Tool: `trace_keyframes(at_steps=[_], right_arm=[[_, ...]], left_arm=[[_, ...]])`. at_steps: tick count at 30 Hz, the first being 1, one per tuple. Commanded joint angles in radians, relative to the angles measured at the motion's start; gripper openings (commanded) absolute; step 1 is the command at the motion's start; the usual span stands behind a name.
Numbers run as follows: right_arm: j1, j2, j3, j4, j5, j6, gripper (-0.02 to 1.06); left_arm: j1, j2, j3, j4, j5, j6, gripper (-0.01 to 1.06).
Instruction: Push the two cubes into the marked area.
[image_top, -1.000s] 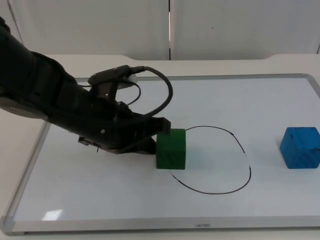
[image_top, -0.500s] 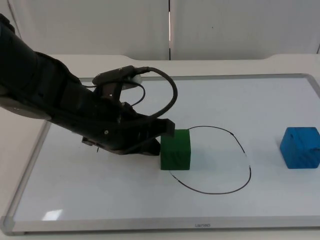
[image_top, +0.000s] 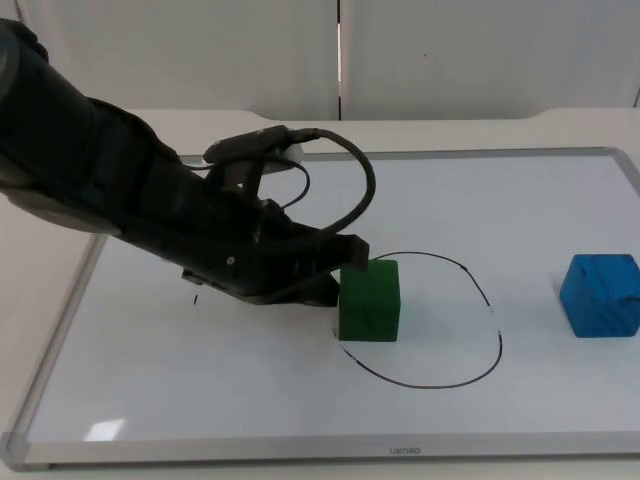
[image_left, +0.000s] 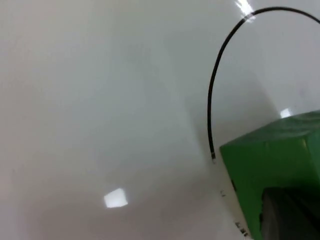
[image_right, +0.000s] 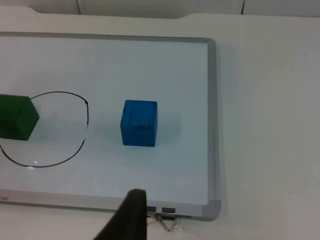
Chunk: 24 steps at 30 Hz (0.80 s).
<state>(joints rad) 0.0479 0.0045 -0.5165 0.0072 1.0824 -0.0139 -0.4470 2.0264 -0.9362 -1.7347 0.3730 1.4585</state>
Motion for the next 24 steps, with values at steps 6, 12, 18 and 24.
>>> trace_keyframes(at_steps=[6,12,18,24], right_arm=[[-0.004,-0.005,0.001,0.004,-0.003,-0.003,1.05],[-0.004,-0.005,0.001,0.004,-0.003,-0.003,1.05],[-0.004,-0.005,0.001,0.004,-0.003,-0.003,1.05],[-0.004,-0.005,0.001,0.004,-0.003,-0.003,1.05]], left_arm=[[-0.019,-0.002,-0.006,-0.01,0.007,0.001,0.0],[-0.042,-0.002,-0.006,-0.01,0.003,0.001,0.0],[-0.042,-0.002,-0.006,-0.01,-0.019,0.001,0.0],[-0.042,-0.002,-0.006,-0.01,-0.001,0.001,0.0]])
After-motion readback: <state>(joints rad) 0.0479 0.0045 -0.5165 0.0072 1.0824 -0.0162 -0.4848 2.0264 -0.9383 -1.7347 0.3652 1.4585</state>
